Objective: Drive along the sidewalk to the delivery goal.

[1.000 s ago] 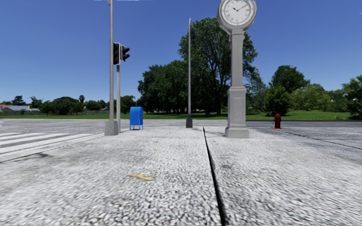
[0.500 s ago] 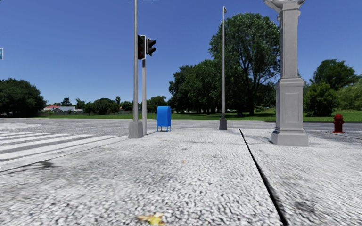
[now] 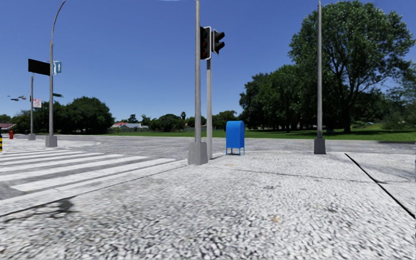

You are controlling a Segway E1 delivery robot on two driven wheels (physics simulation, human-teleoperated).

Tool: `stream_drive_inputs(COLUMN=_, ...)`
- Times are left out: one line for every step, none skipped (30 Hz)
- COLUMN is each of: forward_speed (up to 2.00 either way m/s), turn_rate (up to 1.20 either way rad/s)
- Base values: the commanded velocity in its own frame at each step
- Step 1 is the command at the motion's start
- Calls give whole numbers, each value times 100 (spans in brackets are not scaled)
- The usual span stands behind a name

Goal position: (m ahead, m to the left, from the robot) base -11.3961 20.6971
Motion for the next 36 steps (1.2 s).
stream_drive_inputs(forward_speed=200, turn_rate=55)
stream_drive_inputs(forward_speed=200, turn_rate=55)
stream_drive_inputs(forward_speed=200, turn_rate=55)
stream_drive_inputs(forward_speed=200, turn_rate=55)
stream_drive_inputs(forward_speed=200, turn_rate=55)
stream_drive_inputs(forward_speed=200, turn_rate=55)
stream_drive_inputs(forward_speed=200, turn_rate=55)
stream_drive_inputs(forward_speed=200, turn_rate=55)
stream_drive_inputs(forward_speed=200, turn_rate=55)
stream_drive_inputs(forward_speed=200, turn_rate=55)
stream_drive_inputs(forward_speed=200, turn_rate=55)
stream_drive_inputs(forward_speed=200, turn_rate=55)
stream_drive_inputs(forward_speed=200, turn_rate=55)
stream_drive_inputs(forward_speed=200, turn_rate=55)
stream_drive_inputs(forward_speed=200, turn_rate=55)
stream_drive_inputs(forward_speed=200, turn_rate=55)
stream_drive_inputs(forward_speed=200, turn_rate=55)
stream_drive_inputs(forward_speed=200, turn_rate=55)
stream_drive_inputs(forward_speed=200, turn_rate=55)
stream_drive_inputs(forward_speed=200, turn_rate=55)
stream_drive_inputs(forward_speed=200, turn_rate=55)
stream_drive_inputs(forward_speed=200, turn_rate=55)
stream_drive_inputs(forward_speed=200, turn_rate=55)
stream_drive_inputs(forward_speed=200, turn_rate=55)
stream_drive_inputs(forward_speed=200, turn_rate=55)
stream_drive_inputs(forward_speed=200, turn_rate=55)
stream_drive_inputs(forward_speed=200, turn_rate=55)
stream_drive_inputs(forward_speed=200, turn_rate=55)
stream_drive_inputs(forward_speed=200, turn_rate=55)
stream_drive_inputs(forward_speed=200, turn_rate=55)
stream_drive_inputs(forward_speed=200, turn_rate=55)
stream_drive_inputs(forward_speed=200, turn_rate=55)
stream_drive_inputs(forward_speed=200, turn_rate=55)
stream_drive_inputs(forward_speed=200, turn_rate=55)
stream_drive_inputs(forward_speed=200, turn_rate=55)
stream_drive_inputs(forward_speed=200, turn_rate=55)
